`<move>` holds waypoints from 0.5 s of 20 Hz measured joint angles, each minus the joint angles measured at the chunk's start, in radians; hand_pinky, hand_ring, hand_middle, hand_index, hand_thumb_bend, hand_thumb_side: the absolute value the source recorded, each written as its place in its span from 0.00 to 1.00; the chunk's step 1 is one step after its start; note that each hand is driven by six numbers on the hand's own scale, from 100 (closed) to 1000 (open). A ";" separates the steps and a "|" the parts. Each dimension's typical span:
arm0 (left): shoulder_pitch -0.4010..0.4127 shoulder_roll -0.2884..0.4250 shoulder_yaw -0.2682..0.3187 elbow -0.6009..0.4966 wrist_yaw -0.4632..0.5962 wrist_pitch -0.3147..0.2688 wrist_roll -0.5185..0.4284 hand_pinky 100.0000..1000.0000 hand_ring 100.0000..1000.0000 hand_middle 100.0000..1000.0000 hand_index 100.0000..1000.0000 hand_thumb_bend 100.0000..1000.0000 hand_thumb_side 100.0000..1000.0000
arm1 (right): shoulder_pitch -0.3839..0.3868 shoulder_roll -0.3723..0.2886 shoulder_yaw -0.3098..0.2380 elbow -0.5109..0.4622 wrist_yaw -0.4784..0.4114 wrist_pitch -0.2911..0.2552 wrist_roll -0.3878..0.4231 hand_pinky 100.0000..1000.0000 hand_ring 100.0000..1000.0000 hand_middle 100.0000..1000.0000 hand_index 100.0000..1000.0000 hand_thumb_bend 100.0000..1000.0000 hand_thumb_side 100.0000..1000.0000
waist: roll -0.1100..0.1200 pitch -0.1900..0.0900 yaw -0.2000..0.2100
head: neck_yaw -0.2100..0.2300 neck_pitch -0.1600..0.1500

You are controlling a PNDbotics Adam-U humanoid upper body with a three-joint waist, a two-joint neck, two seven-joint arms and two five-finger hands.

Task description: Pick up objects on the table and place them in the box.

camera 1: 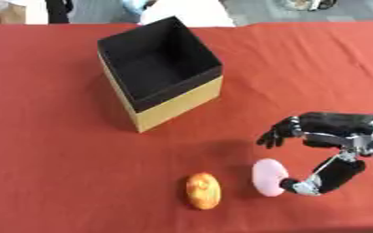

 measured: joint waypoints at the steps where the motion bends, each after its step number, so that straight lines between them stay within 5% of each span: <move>1: 0.000 0.000 0.000 0.000 0.000 0.000 0.000 0.58 0.92 0.76 0.85 0.00 0.30 | 0.000 0.001 0.001 0.000 0.000 0.003 0.002 0.78 0.72 0.70 0.90 0.24 0.27 | 0.001 0.001 0.001 | 0.000 0.000; 10: -0.002 -0.001 -0.002 0.000 0.000 0.001 -0.004 0.58 0.92 0.76 0.85 0.00 0.30 | -0.001 0.012 0.013 0.000 0.007 0.029 0.006 0.75 0.66 0.58 0.80 0.18 0.30 | 0.006 0.011 0.011 | -0.007 0.000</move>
